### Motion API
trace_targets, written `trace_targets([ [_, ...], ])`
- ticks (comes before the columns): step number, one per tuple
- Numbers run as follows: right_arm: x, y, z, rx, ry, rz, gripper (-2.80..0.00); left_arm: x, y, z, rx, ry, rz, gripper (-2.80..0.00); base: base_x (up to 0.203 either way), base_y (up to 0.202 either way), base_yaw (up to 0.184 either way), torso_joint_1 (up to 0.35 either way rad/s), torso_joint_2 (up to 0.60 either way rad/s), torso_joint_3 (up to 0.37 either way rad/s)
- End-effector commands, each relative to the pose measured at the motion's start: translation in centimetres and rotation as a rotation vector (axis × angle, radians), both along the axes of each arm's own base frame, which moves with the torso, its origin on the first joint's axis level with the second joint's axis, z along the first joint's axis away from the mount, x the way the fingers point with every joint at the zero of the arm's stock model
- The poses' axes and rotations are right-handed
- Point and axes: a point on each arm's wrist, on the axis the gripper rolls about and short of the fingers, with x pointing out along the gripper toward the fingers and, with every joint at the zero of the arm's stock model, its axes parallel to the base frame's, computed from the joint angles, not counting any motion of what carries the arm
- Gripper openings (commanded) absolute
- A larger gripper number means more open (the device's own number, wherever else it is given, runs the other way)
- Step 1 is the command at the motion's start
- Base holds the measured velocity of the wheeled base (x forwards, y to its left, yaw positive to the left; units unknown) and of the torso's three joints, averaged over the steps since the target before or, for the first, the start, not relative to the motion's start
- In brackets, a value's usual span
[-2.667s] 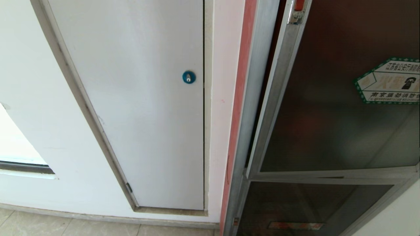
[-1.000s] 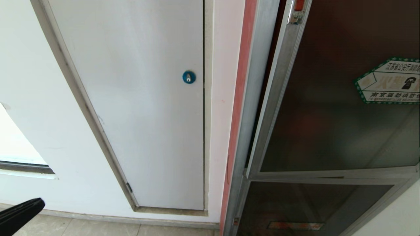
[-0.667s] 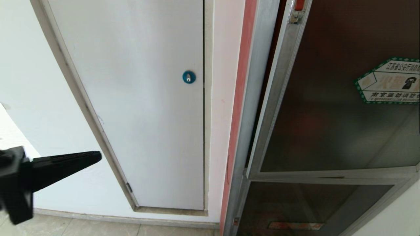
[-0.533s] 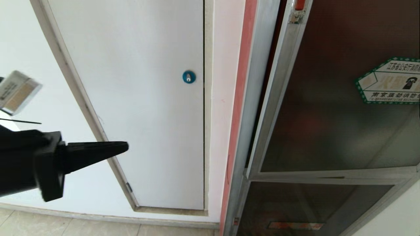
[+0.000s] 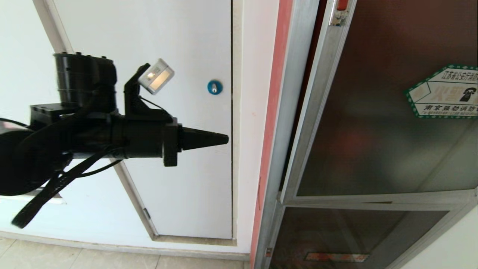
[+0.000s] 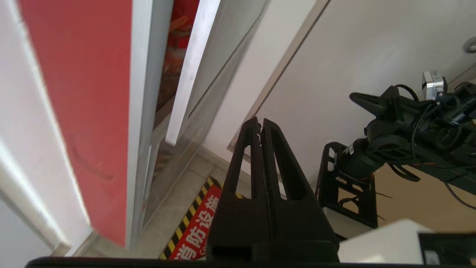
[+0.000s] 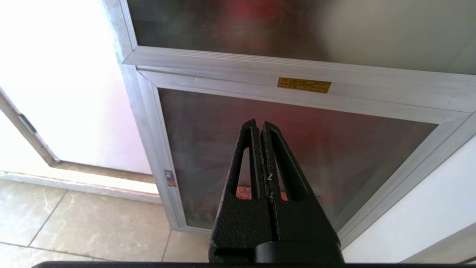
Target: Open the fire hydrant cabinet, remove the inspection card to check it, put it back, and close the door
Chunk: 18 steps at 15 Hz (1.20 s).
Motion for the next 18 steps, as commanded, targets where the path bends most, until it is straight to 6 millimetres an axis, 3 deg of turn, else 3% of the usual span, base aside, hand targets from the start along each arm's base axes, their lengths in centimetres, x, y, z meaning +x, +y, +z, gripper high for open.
trace_targets([
  [1, 0.0, 0.0, 0.0, -0.001, 0.002, 0.001, -2.8, 2.6, -2.7, -1.6, 0.018, 0.038, -0.046, -2.8, 0.0, 0.0, 0.0, 0.0, 0.0, 0.0],
  [8, 0.0, 0.0, 0.0, -0.001, 0.004, 0.001, -2.8, 6.0, -8.8, -2.4, 0.011, 0.011, -0.106, -2.8, 0.0, 0.0, 0.0, 0.0, 0.0, 0.0],
  [10, 0.0, 0.0, 0.0, -0.001, 0.004, 0.001, -2.8, 6.8, -9.7, -3.2, 0.03, 0.008, -0.035, -2.8, 0.0, 0.0, 0.0, 0.0, 0.0, 0.0],
  [18, 0.0, 0.0, 0.0, -0.002, 0.004, 0.0, -2.8, 9.2, -12.3, -3.1, 0.007, -0.05, 0.034, -2.8, 0.0, 0.0, 0.0, 0.0, 0.0, 0.0],
])
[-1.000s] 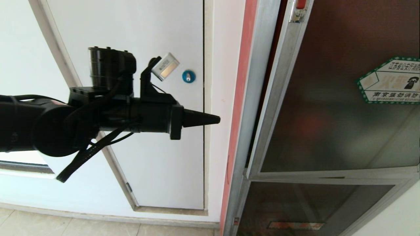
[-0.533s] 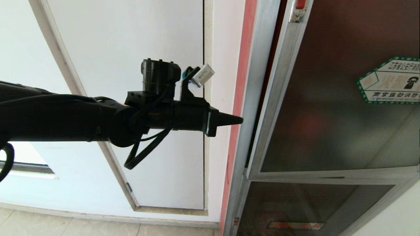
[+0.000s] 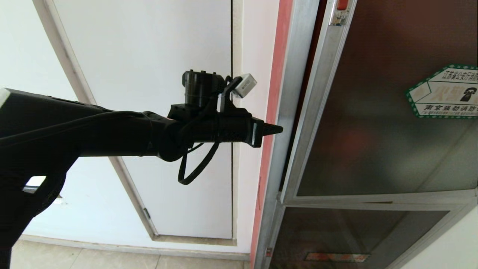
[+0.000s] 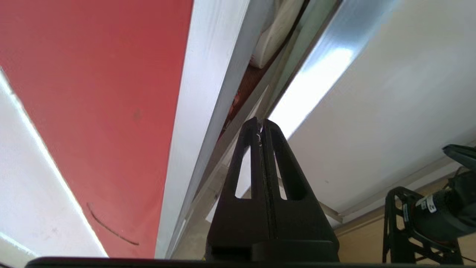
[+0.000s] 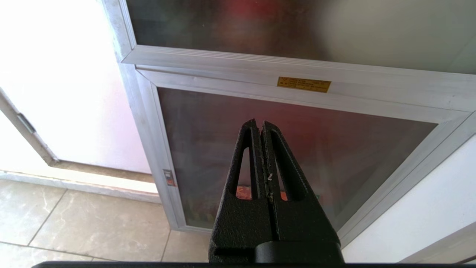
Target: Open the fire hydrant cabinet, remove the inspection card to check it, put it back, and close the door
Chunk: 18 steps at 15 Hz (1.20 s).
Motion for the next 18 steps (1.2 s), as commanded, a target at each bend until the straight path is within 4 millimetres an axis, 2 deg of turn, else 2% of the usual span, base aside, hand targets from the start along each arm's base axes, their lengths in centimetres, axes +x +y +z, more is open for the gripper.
trace_targets([
  [1, 0.0, 0.0, 0.0, -0.001, 0.002, 0.002, -2.8, 0.3, -0.9, -0.6, 0.003, 0.003, -0.004, -2.8, 0.0, 0.0, 0.0, 0.0, 0.0, 0.0],
  [5, 0.0, 0.0, 0.0, -0.001, 0.002, 0.002, -2.8, -0.1, -2.6, -1.0, 0.008, -0.003, 0.008, -2.8, 0.0, 0.0, 0.0, 0.0, 0.0, 0.0],
  [10, 0.0, 0.0, 0.0, -0.001, 0.002, 0.001, -2.8, 0.0, -4.5, -1.6, -0.016, -0.055, 0.104, -2.8, 0.0, 0.0, 0.0, 0.0, 0.0, 0.0],
  [14, 0.0, 0.0, 0.0, -0.001, 0.002, 0.002, -2.8, -0.1, -4.8, -1.8, -0.012, -0.067, 0.1, -2.8, 0.0, 0.0, 0.0, 0.0, 0.0, 0.0],
  [18, 0.0, 0.0, 0.0, -0.001, 0.002, 0.001, -2.8, -1.2, -5.7, -1.6, -0.012, -0.079, 0.068, -2.8, 0.0, 0.0, 0.0, 0.0, 0.0, 0.0],
])
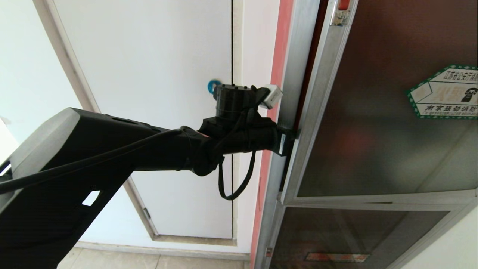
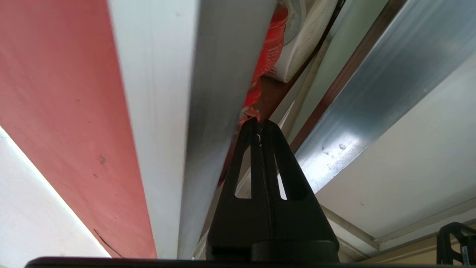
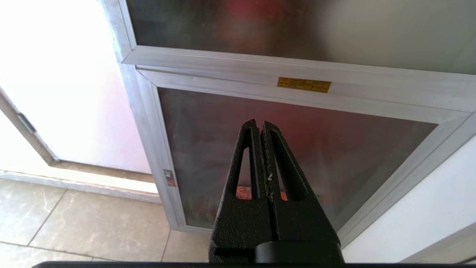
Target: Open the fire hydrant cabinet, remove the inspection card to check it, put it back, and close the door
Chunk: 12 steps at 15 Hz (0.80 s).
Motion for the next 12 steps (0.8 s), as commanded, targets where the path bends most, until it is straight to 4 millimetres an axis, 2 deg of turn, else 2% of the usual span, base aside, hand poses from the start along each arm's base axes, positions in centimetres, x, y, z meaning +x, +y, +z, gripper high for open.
trace_targets([
  [1, 0.0, 0.0, 0.0, -0.001, 0.002, 0.0, -2.8, -0.6, -0.3, 0.4, -0.006, -0.006, -0.018, -2.8, 0.0, 0.0, 0.0, 0.0, 0.0, 0.0],
  [4, 0.0, 0.0, 0.0, -0.001, 0.002, 0.0, -2.8, -1.7, -1.0, 0.6, -0.006, -0.008, -0.045, -2.8, 0.0, 0.0, 0.0, 0.0, 0.0, 0.0],
  [12, 0.0, 0.0, 0.0, -0.001, 0.002, 0.001, -2.8, -4.7, -0.6, 0.2, 0.0, -0.033, -0.09, -2.8, 0.0, 0.0, 0.0, 0.0, 0.0, 0.0],
])
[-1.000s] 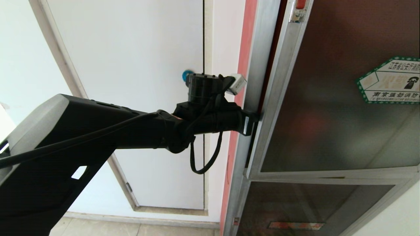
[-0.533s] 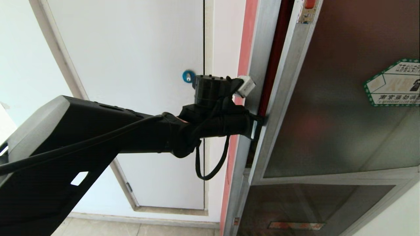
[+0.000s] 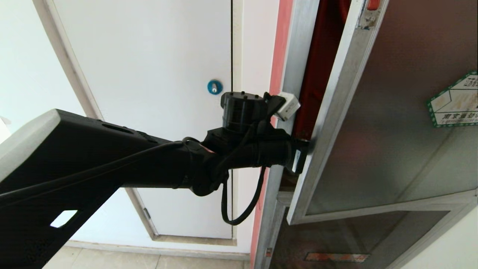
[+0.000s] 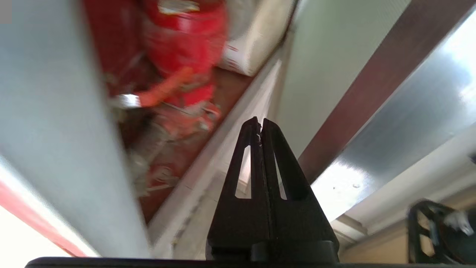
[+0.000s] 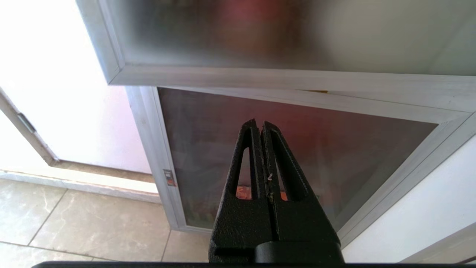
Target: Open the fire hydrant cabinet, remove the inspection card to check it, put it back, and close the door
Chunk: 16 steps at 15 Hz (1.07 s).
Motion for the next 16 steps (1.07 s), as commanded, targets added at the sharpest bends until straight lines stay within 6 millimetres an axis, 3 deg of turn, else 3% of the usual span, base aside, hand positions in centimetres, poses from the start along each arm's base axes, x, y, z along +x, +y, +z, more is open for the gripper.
trace_targets([
  [1, 0.0, 0.0, 0.0, -0.001, 0.002, 0.002, -2.8, -1.0, 0.6, 0.7, -0.007, -0.005, -0.011, -2.8, 0.0, 0.0, 0.0, 0.0, 0.0, 0.0],
  [7, 0.0, 0.0, 0.0, -0.001, 0.002, 0.0, -2.8, -2.5, 0.3, 1.2, -0.013, -0.011, -0.044, -2.8, 0.0, 0.0, 0.0, 0.0, 0.0, 0.0],
  [12, 0.0, 0.0, 0.0, -0.001, 0.002, 0.0, -2.8, -5.2, -1.0, 0.8, 0.005, 0.002, -0.114, -2.8, 0.0, 0.0, 0.0, 0.0, 0.0, 0.0],
  [16, 0.0, 0.0, 0.0, -0.001, 0.002, 0.001, -2.8, -7.4, -0.4, 1.2, 0.014, 0.01, -0.151, -2.8, 0.0, 0.0, 0.0, 0.0, 0.0, 0.0],
])
